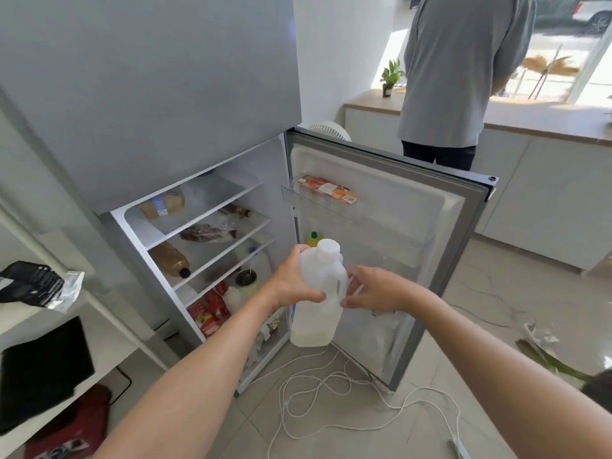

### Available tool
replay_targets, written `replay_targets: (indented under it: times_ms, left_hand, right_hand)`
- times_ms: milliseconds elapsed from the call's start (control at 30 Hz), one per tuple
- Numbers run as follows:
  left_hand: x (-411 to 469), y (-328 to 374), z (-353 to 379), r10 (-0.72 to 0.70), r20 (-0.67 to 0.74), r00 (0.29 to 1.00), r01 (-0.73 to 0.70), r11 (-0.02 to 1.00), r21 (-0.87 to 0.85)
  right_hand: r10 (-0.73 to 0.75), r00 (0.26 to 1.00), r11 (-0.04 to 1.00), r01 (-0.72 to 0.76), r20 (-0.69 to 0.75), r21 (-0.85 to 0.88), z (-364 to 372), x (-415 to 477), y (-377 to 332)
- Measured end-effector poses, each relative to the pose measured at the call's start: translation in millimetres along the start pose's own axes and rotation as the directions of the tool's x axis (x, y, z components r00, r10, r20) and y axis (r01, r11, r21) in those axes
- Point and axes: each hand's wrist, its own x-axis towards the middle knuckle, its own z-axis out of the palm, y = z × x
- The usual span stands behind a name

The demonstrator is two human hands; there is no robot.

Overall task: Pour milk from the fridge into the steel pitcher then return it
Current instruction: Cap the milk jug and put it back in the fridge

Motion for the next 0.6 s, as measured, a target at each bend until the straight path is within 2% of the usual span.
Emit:
replay_targets:
  times_ms: [100,200,333,467,600]
  left_hand:
    - [7.8,-10.7,19.0,-0.049,0.021,0.999,0.049,0.998,0.03]
    - [17.7,-25.0,37.3,-0.076,0.044,0.996,0.074,0.996,0.048]
    - [40.6,-53.9,53.6,-0.086,0.043,0.995,0.081,0.991,0.102]
    - [74.8,-101.1,71.5,-0.074,0.163,0.984,0.043,0.981,0.188]
    - [108.1,-148.1,97.3,-0.056,0.241,0.969,-0.003,0.971,0.24]
  right_hand:
    - [0.008,0.999,0.996,-0.006,-0.034,0.083,18.9,20.3,22.6]
    - [0.021,0.999,0.996,-0.018,-0.031,0.093,34.1,38.9,45.0]
    - [0.019,0.993,0.997,-0.009,-0.118,0.083,65.3,62.3,63.3]
    - [0.048,0.986,0.998,-0.042,-0.158,0.035,112.5,94.8,84.7]
    - [0.142,0.973,0.99,-0.137,-0.182,0.039,151.2,122.0,111.5]
